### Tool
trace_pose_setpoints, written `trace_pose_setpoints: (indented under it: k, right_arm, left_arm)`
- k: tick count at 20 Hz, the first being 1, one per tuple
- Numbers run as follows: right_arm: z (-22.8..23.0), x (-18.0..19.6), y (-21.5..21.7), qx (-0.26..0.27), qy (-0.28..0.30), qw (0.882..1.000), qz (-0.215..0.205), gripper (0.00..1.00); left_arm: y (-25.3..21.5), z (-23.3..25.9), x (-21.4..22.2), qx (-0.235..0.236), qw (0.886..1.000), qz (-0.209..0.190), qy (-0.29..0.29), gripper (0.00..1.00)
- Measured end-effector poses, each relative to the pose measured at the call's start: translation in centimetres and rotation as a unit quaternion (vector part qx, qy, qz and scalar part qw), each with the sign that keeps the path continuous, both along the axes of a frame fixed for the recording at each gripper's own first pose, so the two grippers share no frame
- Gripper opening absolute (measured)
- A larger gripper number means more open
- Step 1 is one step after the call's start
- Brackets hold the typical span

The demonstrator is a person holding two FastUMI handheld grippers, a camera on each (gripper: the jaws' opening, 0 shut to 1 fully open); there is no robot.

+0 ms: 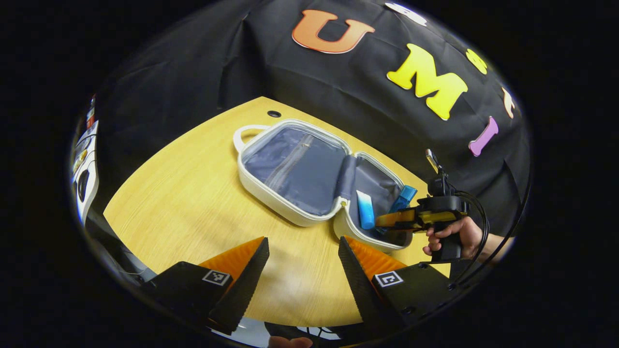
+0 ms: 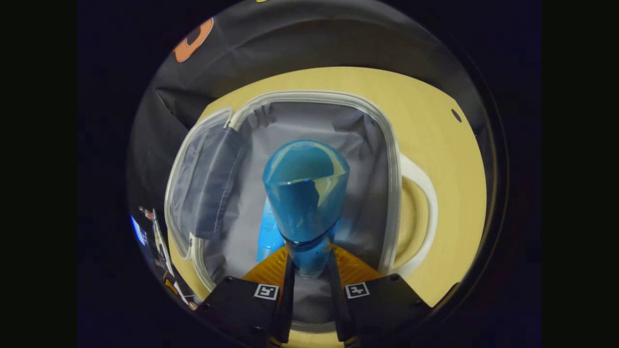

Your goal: First open the suitcase, pack the skin care products into it, and then close the suitcase.

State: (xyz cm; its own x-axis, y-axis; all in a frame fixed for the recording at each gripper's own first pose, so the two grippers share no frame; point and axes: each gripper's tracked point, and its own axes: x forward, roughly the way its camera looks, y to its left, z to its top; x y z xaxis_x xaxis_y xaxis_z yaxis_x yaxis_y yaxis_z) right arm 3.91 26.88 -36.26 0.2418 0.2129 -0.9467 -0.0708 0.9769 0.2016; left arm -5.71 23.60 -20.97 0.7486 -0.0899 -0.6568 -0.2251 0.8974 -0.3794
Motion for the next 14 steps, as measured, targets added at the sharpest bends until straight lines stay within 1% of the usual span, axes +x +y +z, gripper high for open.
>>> trace_pose_setpoints:
  k: [3,5,7,9,14]
  right_arm:
    - [-0.1,0.5,-0.1,-0.013,0.013,1.0,-0.024,0.33]
    - [-0.7,0.3,-0.6,-0.032,0.038,0.998,-0.036,0.33]
    - [-0.3,0.3,-0.4,-0.036,0.045,0.997,-0.049,0.34]
    - [-0.7,0.2,-0.5,-0.04,0.047,0.997,-0.051,0.33]
    - [-0.2,-0.5,-0.4,-0.041,0.034,0.998,-0.036,0.4]
  left_arm:
    - [0.9,0.5,0.1,-0.003,1.0,0.01,-0.008,0.93]
    - [0.8,1.1,-0.2,-0.007,1.0,0.007,-0.016,0.93]
    - [0.8,1.3,-0.4,-0.001,1.0,0.0,-0.02,0.93]
    - [0.7,1.5,-0.2,0.003,1.0,-0.006,-0.025,0.93]
    - [1.4,2.0,0.0,0.009,0.999,-0.001,-0.033,0.93]
